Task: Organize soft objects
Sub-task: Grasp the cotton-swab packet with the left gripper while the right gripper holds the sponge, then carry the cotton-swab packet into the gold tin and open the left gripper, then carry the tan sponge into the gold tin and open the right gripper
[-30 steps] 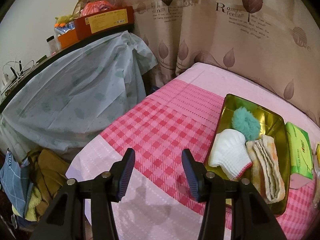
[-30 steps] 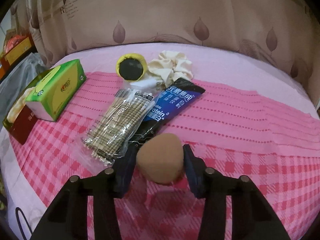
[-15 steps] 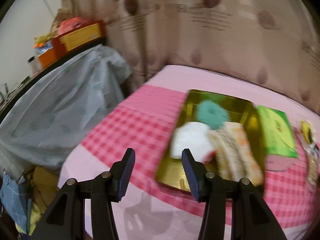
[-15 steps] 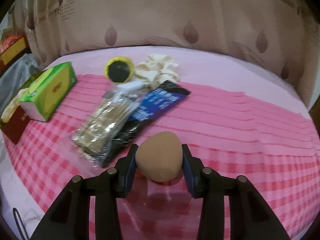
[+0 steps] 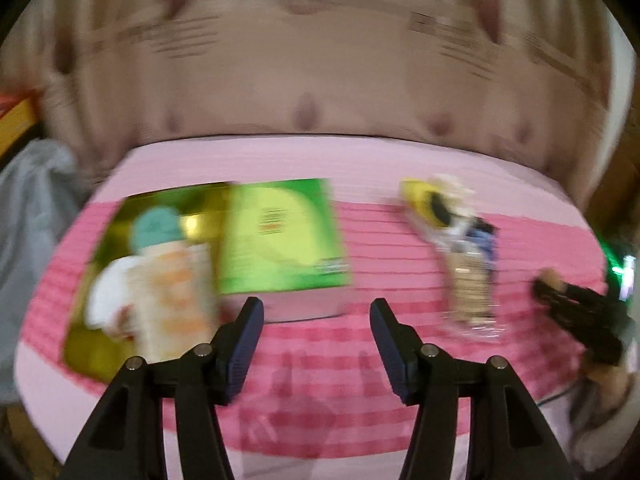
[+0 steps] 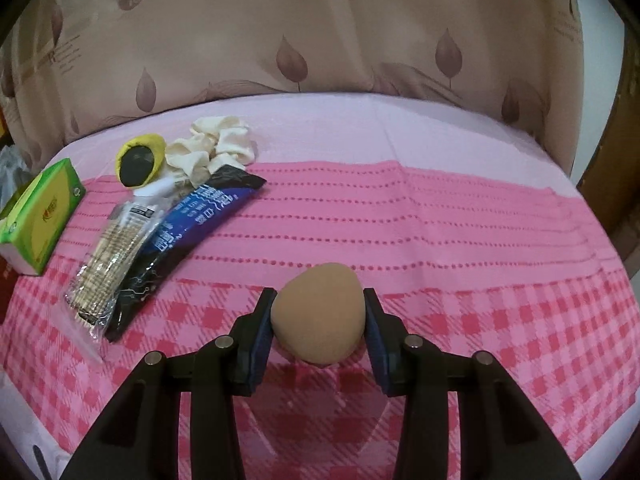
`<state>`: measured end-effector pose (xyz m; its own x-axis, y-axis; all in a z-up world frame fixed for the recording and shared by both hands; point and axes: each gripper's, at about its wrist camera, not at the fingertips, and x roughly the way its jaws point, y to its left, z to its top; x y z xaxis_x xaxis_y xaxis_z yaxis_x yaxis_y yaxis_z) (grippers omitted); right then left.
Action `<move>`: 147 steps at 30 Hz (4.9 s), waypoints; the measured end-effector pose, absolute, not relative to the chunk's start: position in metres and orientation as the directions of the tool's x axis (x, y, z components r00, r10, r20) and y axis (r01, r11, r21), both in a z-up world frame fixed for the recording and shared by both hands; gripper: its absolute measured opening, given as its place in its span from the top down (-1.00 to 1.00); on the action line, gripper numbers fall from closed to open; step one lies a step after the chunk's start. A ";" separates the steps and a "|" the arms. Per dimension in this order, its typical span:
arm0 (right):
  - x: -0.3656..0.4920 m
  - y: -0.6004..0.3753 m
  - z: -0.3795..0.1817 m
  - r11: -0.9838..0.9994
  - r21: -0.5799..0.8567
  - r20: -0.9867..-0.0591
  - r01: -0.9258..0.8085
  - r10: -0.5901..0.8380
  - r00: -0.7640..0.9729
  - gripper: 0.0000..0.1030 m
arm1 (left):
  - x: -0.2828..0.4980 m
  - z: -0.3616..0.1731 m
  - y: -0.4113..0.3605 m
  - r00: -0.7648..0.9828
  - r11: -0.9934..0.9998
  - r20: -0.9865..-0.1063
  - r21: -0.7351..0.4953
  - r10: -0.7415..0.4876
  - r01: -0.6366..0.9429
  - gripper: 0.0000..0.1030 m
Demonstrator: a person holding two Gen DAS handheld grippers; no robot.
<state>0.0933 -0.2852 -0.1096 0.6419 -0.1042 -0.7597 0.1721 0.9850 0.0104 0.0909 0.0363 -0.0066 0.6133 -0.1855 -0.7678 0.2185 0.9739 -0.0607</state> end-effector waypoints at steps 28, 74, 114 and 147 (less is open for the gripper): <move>0.095 -0.289 -0.115 0.981 0.087 -0.768 0.173 -0.045 0.638 0.25 | 0.142 -0.088 -0.119 0.391 0.884 -0.867 -0.110 -0.309 0.455 -0.24; 0.096 -0.286 -0.117 0.982 0.076 -0.771 0.175 -0.053 0.634 0.23 | 0.119 -0.013 0.010 0.563 0.960 -0.790 -0.110 -0.242 0.258 0.59; 0.097 -0.284 -0.118 0.984 0.052 -0.776 0.171 -0.068 0.627 0.20 | 0.170 -0.034 0.216 0.551 0.996 -0.832 0.020 0.064 -0.086 0.58; 0.097 -0.282 -0.120 0.986 0.015 -0.781 0.163 -0.090 0.618 0.19 | 0.079 -0.005 0.234 0.637 0.983 -0.752 0.085 0.171 -0.164 -0.04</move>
